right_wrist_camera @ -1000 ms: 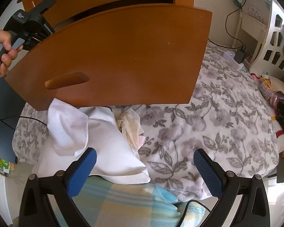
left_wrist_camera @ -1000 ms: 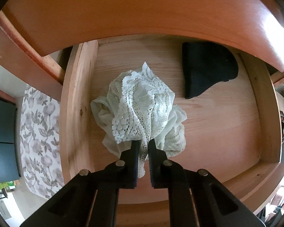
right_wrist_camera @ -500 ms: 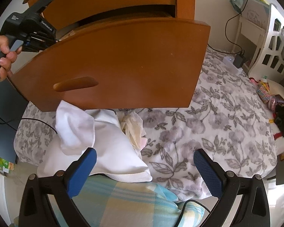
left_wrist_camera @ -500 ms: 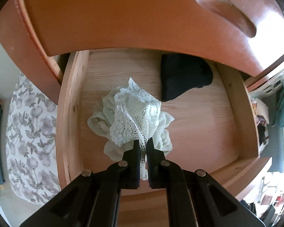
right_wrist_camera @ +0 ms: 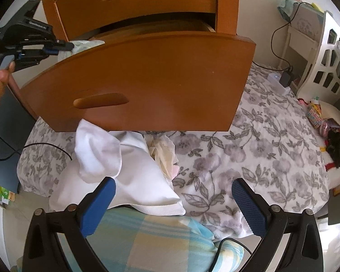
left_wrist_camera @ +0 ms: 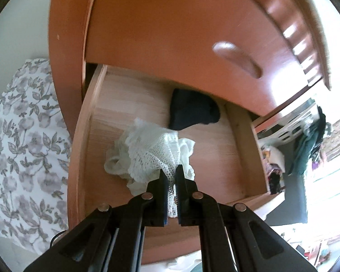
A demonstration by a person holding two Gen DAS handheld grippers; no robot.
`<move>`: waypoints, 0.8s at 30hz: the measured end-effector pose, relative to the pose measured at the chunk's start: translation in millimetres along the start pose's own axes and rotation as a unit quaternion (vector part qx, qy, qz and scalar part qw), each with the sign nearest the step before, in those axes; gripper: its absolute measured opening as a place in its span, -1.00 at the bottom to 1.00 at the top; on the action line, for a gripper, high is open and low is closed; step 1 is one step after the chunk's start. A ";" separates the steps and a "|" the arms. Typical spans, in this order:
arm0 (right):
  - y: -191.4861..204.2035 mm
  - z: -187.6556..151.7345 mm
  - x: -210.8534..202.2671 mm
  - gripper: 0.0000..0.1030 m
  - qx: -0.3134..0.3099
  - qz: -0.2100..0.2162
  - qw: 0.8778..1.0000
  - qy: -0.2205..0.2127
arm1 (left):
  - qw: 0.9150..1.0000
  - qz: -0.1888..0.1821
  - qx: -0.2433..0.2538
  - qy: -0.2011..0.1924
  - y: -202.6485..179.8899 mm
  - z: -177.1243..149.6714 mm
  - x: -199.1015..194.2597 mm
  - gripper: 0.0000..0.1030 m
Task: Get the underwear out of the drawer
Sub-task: 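Lift the cream lace garment up out of the drawer with the left tool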
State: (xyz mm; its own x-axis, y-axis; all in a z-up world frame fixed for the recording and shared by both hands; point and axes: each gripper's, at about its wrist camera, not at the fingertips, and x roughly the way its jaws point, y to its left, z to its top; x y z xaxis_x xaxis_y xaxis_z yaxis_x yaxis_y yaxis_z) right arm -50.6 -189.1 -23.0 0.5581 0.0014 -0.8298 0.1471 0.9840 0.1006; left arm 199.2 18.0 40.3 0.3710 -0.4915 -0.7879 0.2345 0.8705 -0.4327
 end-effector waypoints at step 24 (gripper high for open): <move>10.1 -1.4 -17.2 1.00 -0.012 -0.003 1.000 -0.013 | 0.953 -0.120 0.118 -0.253 -82.3 -54.2 -201.3 -0.89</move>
State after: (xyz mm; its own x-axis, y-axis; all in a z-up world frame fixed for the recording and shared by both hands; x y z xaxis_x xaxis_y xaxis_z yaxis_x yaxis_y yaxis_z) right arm -59.9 -178.9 -8.5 0.5781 -0.0088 -0.8159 0.1314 0.9879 0.0825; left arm 56.5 46.6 210.8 0.6527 -0.6763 -0.3414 0.5408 0.7316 -0.4152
